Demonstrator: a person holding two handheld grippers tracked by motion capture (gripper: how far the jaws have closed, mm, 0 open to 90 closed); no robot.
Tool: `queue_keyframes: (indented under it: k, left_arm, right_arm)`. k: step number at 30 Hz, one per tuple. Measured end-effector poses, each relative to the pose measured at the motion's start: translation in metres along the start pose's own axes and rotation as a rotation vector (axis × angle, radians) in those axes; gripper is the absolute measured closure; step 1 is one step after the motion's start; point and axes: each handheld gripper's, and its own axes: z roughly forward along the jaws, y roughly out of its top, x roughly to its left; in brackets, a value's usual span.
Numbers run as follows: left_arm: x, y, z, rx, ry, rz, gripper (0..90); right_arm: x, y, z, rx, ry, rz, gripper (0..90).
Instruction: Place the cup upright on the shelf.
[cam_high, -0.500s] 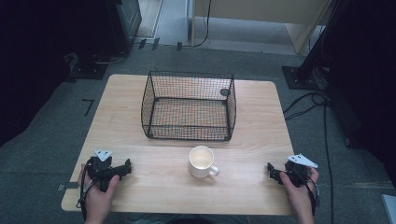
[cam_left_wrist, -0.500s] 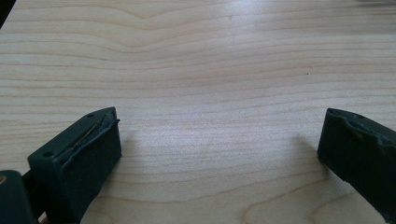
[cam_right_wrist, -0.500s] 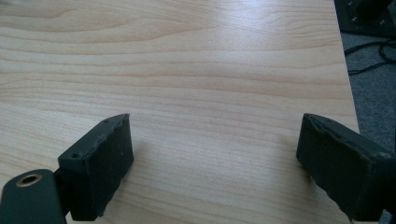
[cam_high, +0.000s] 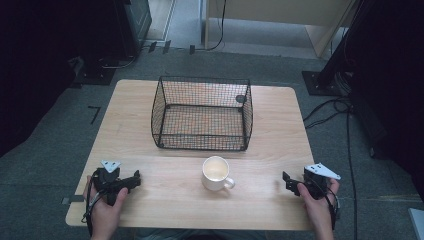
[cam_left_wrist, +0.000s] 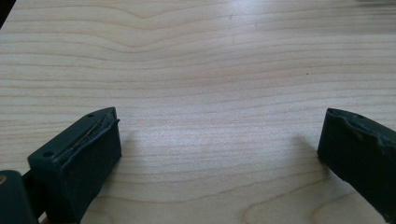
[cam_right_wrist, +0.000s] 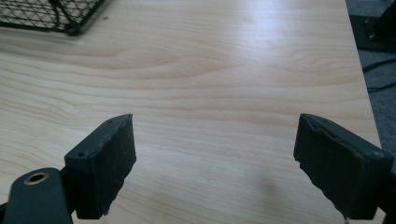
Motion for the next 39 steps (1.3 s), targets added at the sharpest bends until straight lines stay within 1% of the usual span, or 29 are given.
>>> queue_keyframes:
  k: [3, 4, 5, 7, 8, 10, 11, 13, 19, 24, 25, 26, 27, 29, 30, 39]
  left_arm:
    - [0.000, 0.000, 0.000, 0.000, 0.000, 0.000, 0.0]
    - [0.000, 0.000, 0.000, 0.000, 0.000, 0.000, 0.0]
    - [0.000, 0.000, 0.000, 0.000, 0.000, 0.000, 0.0]
    - [0.000, 0.000, 0.000, 0.000, 0.000, 0.000, 0.0]
    - [0.000, 0.000, 0.000, 0.000, 0.000, 0.000, 0.0]
    - [0.000, 0.000, 0.000, 0.000, 0.000, 0.000, 0.0]
    - [0.000, 0.000, 0.000, 0.000, 0.000, 0.000, 0.0]
    - [0.000, 0.000, 0.000, 0.000, 0.000, 0.000, 0.0]
    - [0.000, 0.000, 0.000, 0.000, 0.000, 0.000, 0.0]
    - [0.000, 0.000, 0.000, 0.000, 0.000, 0.000, 0.0]
    - [0.000, 0.000, 0.000, 0.000, 0.000, 0.000, 0.0]
    - [0.000, 0.000, 0.000, 0.000, 0.000, 0.000, 0.0]
    - [0.000, 0.000, 0.000, 0.000, 0.000, 0.000, 0.0]
    - [0.000, 0.000, 0.000, 0.000, 0.000, 0.000, 0.0]
    - [0.000, 0.000, 0.000, 0.000, 0.000, 0.000, 0.0]
    - [0.000, 0.000, 0.000, 0.000, 0.000, 0.000, 0.0]
  right_arm:
    - [0.007, 0.003, -0.003, -0.011, 0.016, -0.008, 12.4]
    - [0.007, 0.003, -0.003, -0.011, 0.016, -0.008, 12.4]
    - [0.013, 0.006, -0.006, -0.019, 0.036, -0.017, 12.5]
    - [0.015, 0.006, -0.007, -0.022, 0.044, -0.020, 12.5]
    - [0.021, 0.008, -0.009, -0.029, 0.056, -0.029, 12.6]
    - [0.023, 0.009, -0.009, -0.031, 0.061, -0.032, 12.6]
    - [0.028, 0.011, -0.010, -0.036, 0.072, -0.045, 12.6]
    - [0.032, 0.012, -0.011, -0.039, 0.077, -0.052, 12.8]
    - [0.044, 0.015, -0.013, -0.053, 0.111, -0.067, 12.9]
    - [0.055, 0.017, -0.014, -0.058, 0.146, -0.085, 13.0]
    - [0.055, 0.017, -0.014, -0.058, 0.146, -0.085, 13.0]
    - [0.058, 0.017, -0.015, -0.058, 0.155, -0.089, 13.0]
    - [0.063, 0.018, -0.015, -0.062, 0.173, -0.096, 13.0]
    - [0.065, 0.019, -0.016, -0.064, 0.179, -0.098, 13.0]
    - [0.071, 0.020, -0.017, -0.066, 0.198, -0.104, 13.0]
    - [0.092, 0.021, -0.016, -0.063, 0.255, -0.137, 13.1]
